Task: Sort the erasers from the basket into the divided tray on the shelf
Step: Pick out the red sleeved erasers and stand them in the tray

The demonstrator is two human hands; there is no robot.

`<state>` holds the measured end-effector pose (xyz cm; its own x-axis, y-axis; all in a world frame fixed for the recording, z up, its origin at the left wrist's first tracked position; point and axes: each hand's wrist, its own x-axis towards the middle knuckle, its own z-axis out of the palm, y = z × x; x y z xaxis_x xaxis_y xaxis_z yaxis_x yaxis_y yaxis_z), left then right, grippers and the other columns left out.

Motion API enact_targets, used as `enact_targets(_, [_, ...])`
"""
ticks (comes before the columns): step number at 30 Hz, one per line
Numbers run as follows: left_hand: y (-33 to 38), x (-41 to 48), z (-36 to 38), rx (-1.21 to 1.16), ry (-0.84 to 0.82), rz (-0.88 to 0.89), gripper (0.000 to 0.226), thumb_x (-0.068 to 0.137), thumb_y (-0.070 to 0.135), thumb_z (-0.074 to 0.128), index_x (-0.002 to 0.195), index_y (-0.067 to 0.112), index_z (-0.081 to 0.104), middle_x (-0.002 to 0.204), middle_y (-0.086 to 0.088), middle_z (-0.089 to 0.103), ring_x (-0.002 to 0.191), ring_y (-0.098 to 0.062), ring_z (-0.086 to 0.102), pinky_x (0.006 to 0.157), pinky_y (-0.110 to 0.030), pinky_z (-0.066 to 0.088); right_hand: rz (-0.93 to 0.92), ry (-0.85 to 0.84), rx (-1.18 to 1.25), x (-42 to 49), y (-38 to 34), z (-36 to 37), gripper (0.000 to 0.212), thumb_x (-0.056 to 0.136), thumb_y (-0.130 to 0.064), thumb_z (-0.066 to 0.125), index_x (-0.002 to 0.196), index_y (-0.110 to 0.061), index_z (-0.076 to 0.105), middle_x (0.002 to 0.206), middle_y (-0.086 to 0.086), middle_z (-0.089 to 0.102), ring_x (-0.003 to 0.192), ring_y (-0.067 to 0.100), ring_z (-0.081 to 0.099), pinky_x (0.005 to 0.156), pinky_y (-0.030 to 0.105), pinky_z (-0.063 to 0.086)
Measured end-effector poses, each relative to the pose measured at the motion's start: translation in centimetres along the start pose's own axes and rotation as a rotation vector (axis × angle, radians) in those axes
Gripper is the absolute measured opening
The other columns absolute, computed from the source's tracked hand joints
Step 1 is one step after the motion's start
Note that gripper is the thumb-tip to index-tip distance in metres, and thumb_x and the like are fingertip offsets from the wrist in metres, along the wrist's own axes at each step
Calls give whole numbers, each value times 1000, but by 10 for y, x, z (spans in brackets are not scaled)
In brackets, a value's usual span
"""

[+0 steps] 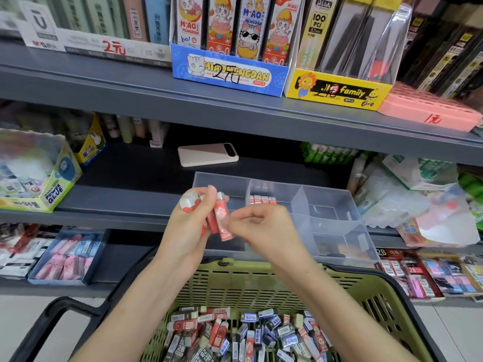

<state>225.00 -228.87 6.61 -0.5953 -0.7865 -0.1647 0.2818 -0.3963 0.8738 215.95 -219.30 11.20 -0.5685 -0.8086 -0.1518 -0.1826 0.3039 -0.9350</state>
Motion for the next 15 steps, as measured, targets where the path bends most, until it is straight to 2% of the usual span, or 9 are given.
enact_targets(3, [2,3,-1,-57,24,-18,48,67,53,63,98,17,59,83,2,72,74,-10,67,60,-25,52,-26,181,28,14,0,-46,15,71,-14,78,57,-16,72,53,-5,66,43,-5,51,44,5,35])
enact_targets(5, [4,4,-3,-101,35,-31,50,66,52,64,99,15,59,79,1,71,72,-11,67,56,-23,50,-23,301,-89,27,2,-79,17,69,-18,80,55,-15,71,49,-3,64,43,-2,50,48,10,37])
enact_targets(8, [4,5,-4,-106,28,-42,46,66,52,65,96,16,61,77,0,68,71,-11,65,55,-23,49,66,307,-512,53,15,-103,25,67,-38,79,58,-16,74,64,8,69,60,12,56,61,28,43])
enact_targets(11, [2,5,-4,-98,27,-46,45,67,52,65,96,17,62,76,2,67,70,-10,64,57,-24,50,153,247,-982,75,20,-98,38,71,-53,70,66,-15,73,74,5,69,75,21,66,66,27,48])
enact_targets(13, [2,5,-5,-100,27,-41,45,68,51,65,97,17,62,76,2,67,71,-10,64,58,-24,50,138,289,-1161,86,22,-89,39,72,-51,68,80,-13,70,78,4,65,83,24,67,64,25,45])
enact_targets(15, [2,5,-5,-106,24,-42,45,68,51,65,97,17,62,75,1,67,70,-10,64,58,-24,50,110,292,-1248,91,27,-77,31,74,-38,68,88,-11,67,78,4,61,86,25,66,62,23,41])
